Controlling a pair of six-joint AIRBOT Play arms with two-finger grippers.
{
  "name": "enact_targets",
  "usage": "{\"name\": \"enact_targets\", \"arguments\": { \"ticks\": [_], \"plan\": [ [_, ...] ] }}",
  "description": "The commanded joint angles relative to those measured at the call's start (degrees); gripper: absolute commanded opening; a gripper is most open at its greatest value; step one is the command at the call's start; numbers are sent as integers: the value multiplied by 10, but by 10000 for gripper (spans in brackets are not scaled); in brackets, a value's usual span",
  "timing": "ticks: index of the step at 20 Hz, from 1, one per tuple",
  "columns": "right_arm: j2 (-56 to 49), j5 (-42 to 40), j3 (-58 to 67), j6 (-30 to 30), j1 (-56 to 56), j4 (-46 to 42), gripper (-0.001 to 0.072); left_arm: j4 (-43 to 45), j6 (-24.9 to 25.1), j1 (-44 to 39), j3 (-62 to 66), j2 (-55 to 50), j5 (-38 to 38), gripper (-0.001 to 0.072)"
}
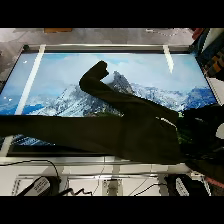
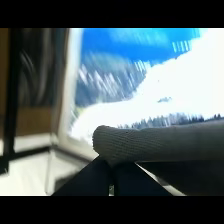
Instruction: Fold the clothes and pants, and hang the long-sleeved shirts on hangers.
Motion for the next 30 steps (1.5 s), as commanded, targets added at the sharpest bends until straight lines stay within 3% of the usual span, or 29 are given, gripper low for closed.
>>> {"name": "enact_targets", "arguments": {
  "ticks": [1,3,9,13,16,20,30],
  "plan": [
    [1,0,-1,0,0,-2,25,-72,0,-18,72,0,58,16],
    [1,0,-1,0,0,-2,26,-85,0,-31,87,2,53,16],
    [1,1,-1,0,0,-2,26,-42,5,24,-12,-17,-113,16],
    [1,1,-1,0,0,-2,26,-23,49,93,-139,-36,-116,18],
    [1,8,-1,0,0,-2,26,63,75,113,-175,-47,-116,17],
    [1,5,-1,0,0,-2,26,76,75,114,-174,-47,-78,31],
    [1,5,-1,0,0,-2,26,83,75,114,-173,-48,117,26]
  ]
}}
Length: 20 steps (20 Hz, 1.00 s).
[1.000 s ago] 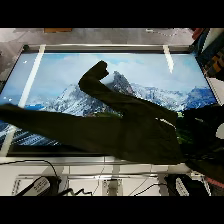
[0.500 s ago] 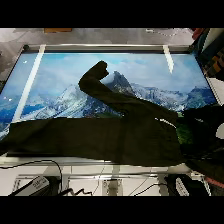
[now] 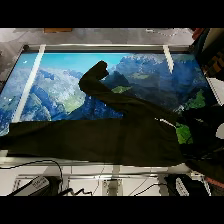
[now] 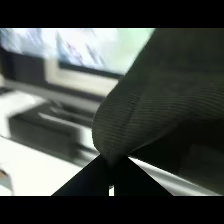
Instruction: Fold the clothes and pants, and hang the long-sleeved shirts on hangers.
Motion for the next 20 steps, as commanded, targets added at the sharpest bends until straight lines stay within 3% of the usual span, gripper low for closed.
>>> {"name": "enact_targets", "arguments": {
  "ticks": [1,4,5,6,7,8,9,13,14,15,16,18,20],
  "plan": [
    [1,-1,0,0,0,-1,26,15,1,1,0,0,62,26],
    [1,-3,0,0,0,0,26,20,1,1,0,0,61,57],
    [1,-3,0,0,0,0,29,20,1,1,0,0,61,271],
    [1,-3,0,0,0,0,82,20,1,1,0,0,61,543],
    [1,-3,0,0,0,0,202,23,1,1,0,0,61,642],
    [1,-2,0,0,0,0,340,26,1,1,0,0,61,641],
    [1,-2,0,0,0,0,422,28,1,1,0,0,61,629],
    [0,-20,0,0,0,0,422,17,-4,-4,0,1,59,628],
    [0,-41,0,0,0,2,422,9,-30,-12,0,2,56,589],
    [0,-66,0,1,0,9,422,-1,-90,-27,0,7,54,463],
    [0,-90,0,2,0,18,421,-10,-136,-43,0,11,56,427],
    [0,-160,0,2,0,59,422,-35,-185,-95,0,15,71,431],
    [0,-250,0,-2,0,140,422,-61,-185,-164,0,15,84,432]
  ]
}}
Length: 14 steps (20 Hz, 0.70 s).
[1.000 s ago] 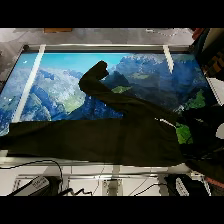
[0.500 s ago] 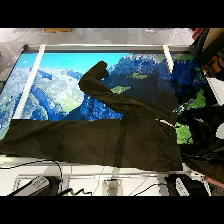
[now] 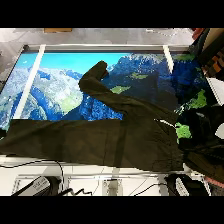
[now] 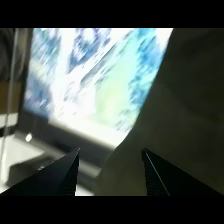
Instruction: Fold the clothes and pants, and hang the long-sleeved shirts on hangers.
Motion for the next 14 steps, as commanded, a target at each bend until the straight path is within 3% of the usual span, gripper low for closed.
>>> {"name": "enact_targets", "arguments": {
  "ticks": [1,3,5,8,11,14],
  "plan": [
    [0,-166,0,-22,0,135,422,-54,-50,-114,2,3,17,432],
    [-8,-253,0,-86,0,224,415,-94,-51,-201,8,3,17,433],
    [-43,-300,17,-94,11,256,414,-134,-69,-272,23,3,18,433],
    [-152,-312,96,-116,91,238,413,-141,-164,-341,68,5,21,432],
    [-296,-330,215,-139,224,187,414,-141,-249,-357,100,36,21,433],
    [-436,-385,331,-142,344,79,413,-141,-258,-357,101,84,20,432]
  ]
}}
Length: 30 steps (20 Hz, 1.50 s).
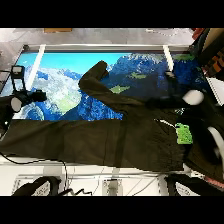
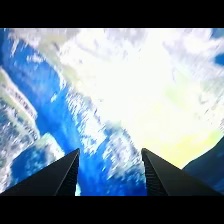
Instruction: Fold the clothes and pants, and hang the long-sleeved shirts on hangers.
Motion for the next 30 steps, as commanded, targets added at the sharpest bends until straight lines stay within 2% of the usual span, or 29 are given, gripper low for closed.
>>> {"name": "enact_targets", "arguments": {
  "ticks": [1,4,9,14,16,18,22,23,24,25,26,27,28,30],
  "plan": [
    [-165,-75,134,-14,138,-132,413,-5,-42,-13,11,47,1,432],
    [-274,-118,209,-13,205,-211,412,-5,-42,-13,11,68,1,432],
    [-382,-147,305,-13,227,-224,413,-5,-42,-13,10,67,1,432],
    [-406,-127,327,-18,229,-222,420,-5,-42,-13,10,67,1,432],
    [-406,-127,327,-40,231,-218,483,-5,-42,-13,10,67,1,432],
    [-409,-150,325,-63,235,-219,484,-5,-42,-13,10,67,1,432],
    [-438,-152,326,-62,235,-224,482,-5,-42,-13,10,67,1,432],
    [-444,-152,326,-62,235,-224,449,-5,-42,-13,10,67,1,432],
    [-446,-158,326,-62,237,-224,368,-5,-42,-13,10,67,1,432],
    [-447,-169,326,-62,238,-230,270,-5,-42,-13,10,67,1,432],
    [-446,-179,326,-61,238,-237,141,-5,-42,-13,10,67,1,431],
    [-446,-184,326,-54,237,-246,70,-5,-42,-13,10,67,1,432],
    [-445,-182,326,-47,236,-257,26,-5,-42,-13,10,67,1,432],
    [-432,-167,326,-47,236,-258,25,-5,-42,-13,10,67,1,432]
  ]
}}
